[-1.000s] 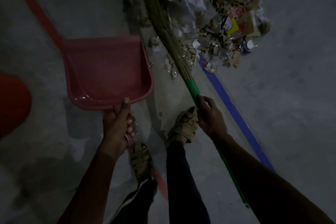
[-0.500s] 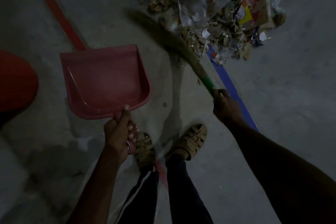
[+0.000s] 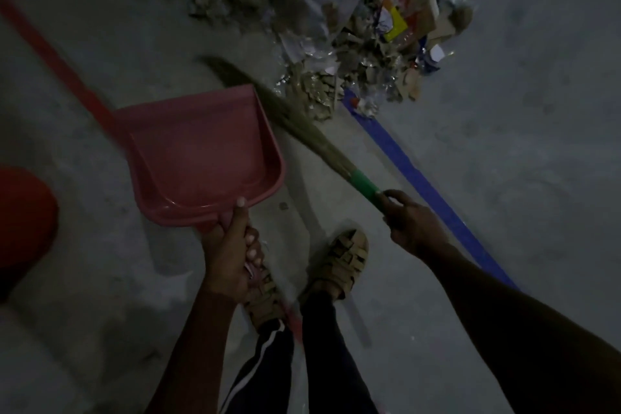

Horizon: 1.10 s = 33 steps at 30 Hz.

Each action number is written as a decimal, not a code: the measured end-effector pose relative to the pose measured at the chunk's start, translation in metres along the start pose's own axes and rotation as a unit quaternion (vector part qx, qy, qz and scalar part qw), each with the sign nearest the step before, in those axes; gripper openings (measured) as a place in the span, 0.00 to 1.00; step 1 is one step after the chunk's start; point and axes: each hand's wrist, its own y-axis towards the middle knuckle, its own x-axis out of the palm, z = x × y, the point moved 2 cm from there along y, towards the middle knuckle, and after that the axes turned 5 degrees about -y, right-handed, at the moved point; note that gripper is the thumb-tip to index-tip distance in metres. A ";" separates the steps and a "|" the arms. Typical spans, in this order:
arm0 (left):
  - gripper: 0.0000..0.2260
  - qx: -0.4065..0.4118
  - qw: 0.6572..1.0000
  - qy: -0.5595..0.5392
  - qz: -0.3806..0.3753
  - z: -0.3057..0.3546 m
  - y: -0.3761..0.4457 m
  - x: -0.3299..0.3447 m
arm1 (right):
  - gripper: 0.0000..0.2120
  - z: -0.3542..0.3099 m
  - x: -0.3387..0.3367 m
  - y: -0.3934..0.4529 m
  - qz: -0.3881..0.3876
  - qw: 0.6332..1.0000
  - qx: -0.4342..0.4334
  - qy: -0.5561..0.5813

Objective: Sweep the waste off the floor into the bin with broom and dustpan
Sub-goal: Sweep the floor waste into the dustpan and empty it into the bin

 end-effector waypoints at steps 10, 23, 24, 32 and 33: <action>0.17 -0.002 0.996 0.080 -0.032 -0.046 0.005 0.038 | 0.31 0.059 0.021 -0.022 0.010 0.985 0.159 -0.060; 0.21 -0.004 0.994 0.083 -0.071 -0.045 0.000 0.066 | 0.35 0.061 0.051 -0.069 -0.051 0.990 0.131 -0.013; 0.22 -0.002 0.994 0.086 -0.072 -0.044 0.002 0.065 | 0.35 0.061 0.052 -0.070 -0.051 0.987 0.153 -0.016; 0.20 0.018 0.992 0.113 -0.046 -0.037 0.010 0.062 | 0.38 0.060 0.020 -0.034 0.041 0.973 0.220 -0.054; 0.20 0.016 0.992 0.114 -0.041 -0.035 0.011 0.062 | 0.37 0.056 0.015 -0.033 0.051 0.974 0.214 -0.058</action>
